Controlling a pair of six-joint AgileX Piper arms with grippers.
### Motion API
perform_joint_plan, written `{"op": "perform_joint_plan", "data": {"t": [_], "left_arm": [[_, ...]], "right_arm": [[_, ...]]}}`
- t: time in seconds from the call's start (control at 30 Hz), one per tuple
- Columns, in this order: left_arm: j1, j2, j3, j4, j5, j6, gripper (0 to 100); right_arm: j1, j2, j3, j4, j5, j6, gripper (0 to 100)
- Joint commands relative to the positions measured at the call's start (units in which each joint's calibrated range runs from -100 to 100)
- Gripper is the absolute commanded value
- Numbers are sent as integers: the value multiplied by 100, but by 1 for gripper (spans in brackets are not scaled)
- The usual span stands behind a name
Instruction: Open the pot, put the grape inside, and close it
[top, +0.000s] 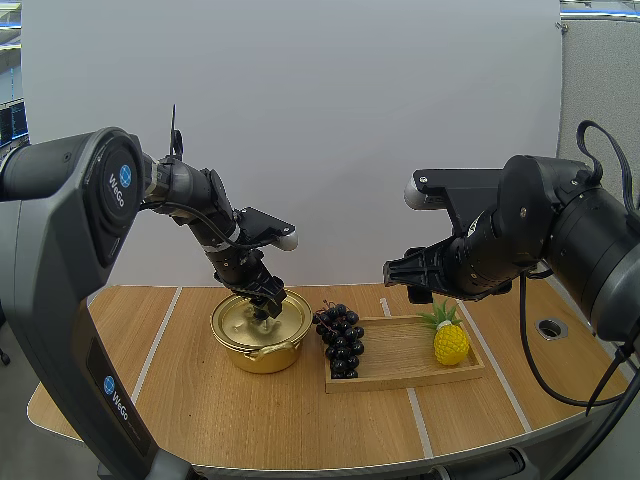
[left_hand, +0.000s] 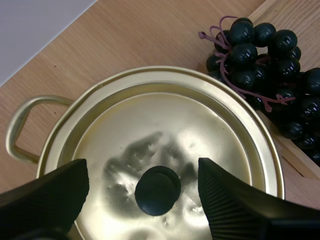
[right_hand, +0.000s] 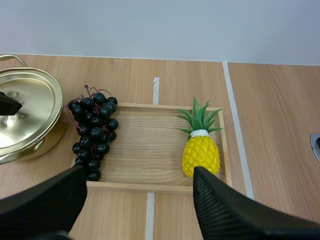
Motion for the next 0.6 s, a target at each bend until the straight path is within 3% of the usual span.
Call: {"op": "perform_joint_plan", "data": {"t": [0.0, 0.17, 0.27, 0.37, 0.5, 0.57], "left_arm": [[-15, -6, -52, 6, -18, -25, 100], [-15, -6, -52, -44, -99, -25, 98], [-15, -6, -52, -44, -122, -25, 79], [-15, -6, -52, -44, 8, -25, 52], [-15, -6, -52, -44, 219, -25, 5], [-15, -6, -52, -44, 258, -25, 0]], "right_arm": [[-20, -32, -59, -13, -115, 7, 100], [-20, -32, -59, -13, -115, 7, 100], [-20, -32, -59, -13, -115, 7, 100], [-20, -32, -59, -13, -115, 7, 100], [-20, -32, -59, -13, -115, 7, 100], [-20, -32, -59, -13, -115, 7, 100]]}}
